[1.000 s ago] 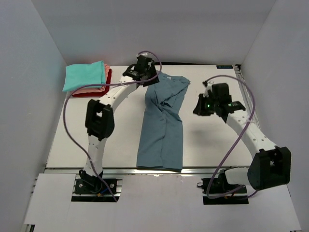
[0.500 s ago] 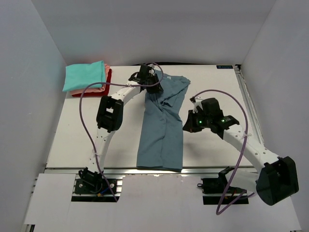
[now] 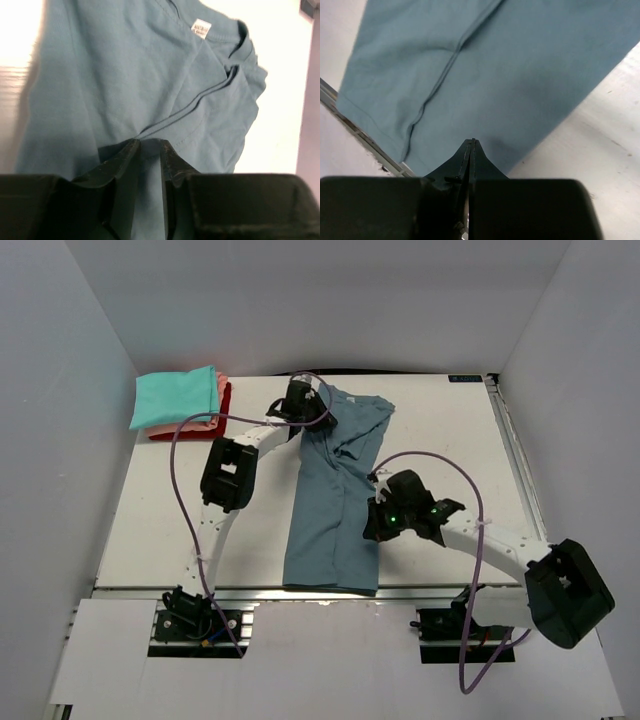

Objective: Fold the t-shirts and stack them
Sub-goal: Rotate the tshirt 90 degrees, then grab the bottom of the folded rectangular tshirt with both arms

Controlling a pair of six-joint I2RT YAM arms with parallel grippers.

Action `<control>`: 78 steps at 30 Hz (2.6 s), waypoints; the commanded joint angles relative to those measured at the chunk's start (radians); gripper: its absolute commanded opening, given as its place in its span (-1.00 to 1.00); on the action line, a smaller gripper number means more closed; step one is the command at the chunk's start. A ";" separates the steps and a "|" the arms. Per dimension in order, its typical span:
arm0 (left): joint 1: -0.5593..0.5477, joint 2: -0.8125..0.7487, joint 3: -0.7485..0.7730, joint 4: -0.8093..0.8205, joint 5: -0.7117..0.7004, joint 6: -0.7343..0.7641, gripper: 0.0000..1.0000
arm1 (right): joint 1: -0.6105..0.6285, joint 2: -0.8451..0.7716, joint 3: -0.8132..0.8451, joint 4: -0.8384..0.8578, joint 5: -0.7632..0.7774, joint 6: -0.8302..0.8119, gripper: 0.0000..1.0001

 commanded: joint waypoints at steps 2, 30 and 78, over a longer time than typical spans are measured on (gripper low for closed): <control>0.014 -0.027 -0.090 0.111 -0.125 -0.069 -0.35 | 0.032 0.041 -0.049 0.130 0.016 0.015 -1.00; 0.130 0.154 0.129 0.045 -0.346 -0.169 -0.58 | 0.066 0.331 0.130 -0.044 0.076 -0.083 -0.73; -0.177 -1.507 -1.312 -0.448 -0.375 -0.066 0.41 | 0.078 -0.372 0.046 -0.411 0.291 0.458 0.44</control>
